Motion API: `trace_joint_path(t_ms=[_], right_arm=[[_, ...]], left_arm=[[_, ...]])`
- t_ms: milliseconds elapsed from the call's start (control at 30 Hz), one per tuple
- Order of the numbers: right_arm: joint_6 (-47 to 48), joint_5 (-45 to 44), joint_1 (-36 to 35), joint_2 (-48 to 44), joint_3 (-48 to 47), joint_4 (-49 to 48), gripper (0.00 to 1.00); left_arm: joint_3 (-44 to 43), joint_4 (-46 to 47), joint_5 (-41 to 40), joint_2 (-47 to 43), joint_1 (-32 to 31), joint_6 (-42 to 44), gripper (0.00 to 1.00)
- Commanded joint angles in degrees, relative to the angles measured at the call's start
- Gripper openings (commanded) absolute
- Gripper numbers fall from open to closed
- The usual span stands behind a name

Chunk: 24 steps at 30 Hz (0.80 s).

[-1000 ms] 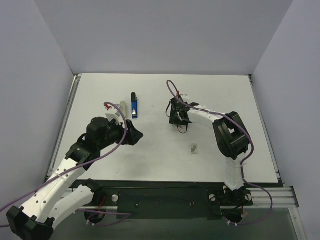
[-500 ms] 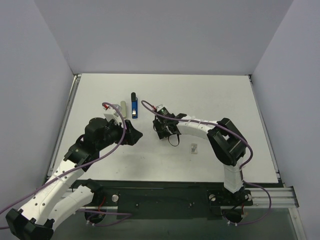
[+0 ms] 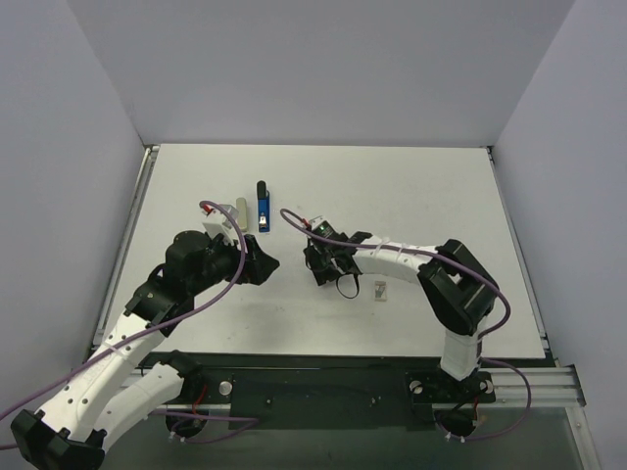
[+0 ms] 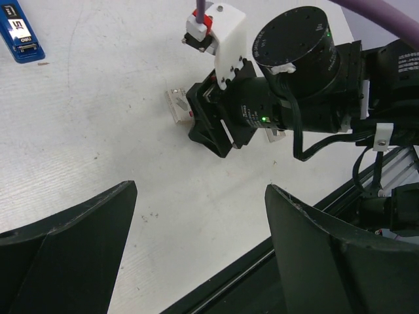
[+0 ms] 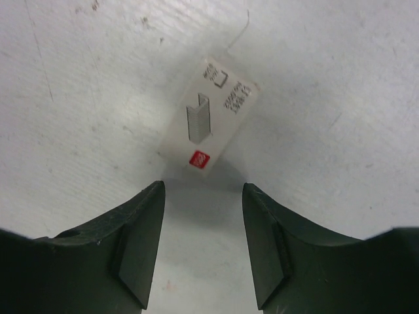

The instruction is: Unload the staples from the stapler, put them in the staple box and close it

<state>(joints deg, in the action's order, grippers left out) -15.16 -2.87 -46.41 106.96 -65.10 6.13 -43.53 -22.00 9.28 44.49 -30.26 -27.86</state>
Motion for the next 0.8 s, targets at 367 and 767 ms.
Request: trace_joint_path(t_ms=[367,767], right_arm=[[-13.0,-1.9,9.3,-10.7,3.8,2.1,0.0],[-18.4,-0.9,8.0,1.0,-1.3,-1.8,0.0]], left_arm=[[-0.5,2.6,0.3,-0.5,0.4,0.3,0.91],[-0.4,2.8,0.5,0.1,0.7,0.2,0.91]])
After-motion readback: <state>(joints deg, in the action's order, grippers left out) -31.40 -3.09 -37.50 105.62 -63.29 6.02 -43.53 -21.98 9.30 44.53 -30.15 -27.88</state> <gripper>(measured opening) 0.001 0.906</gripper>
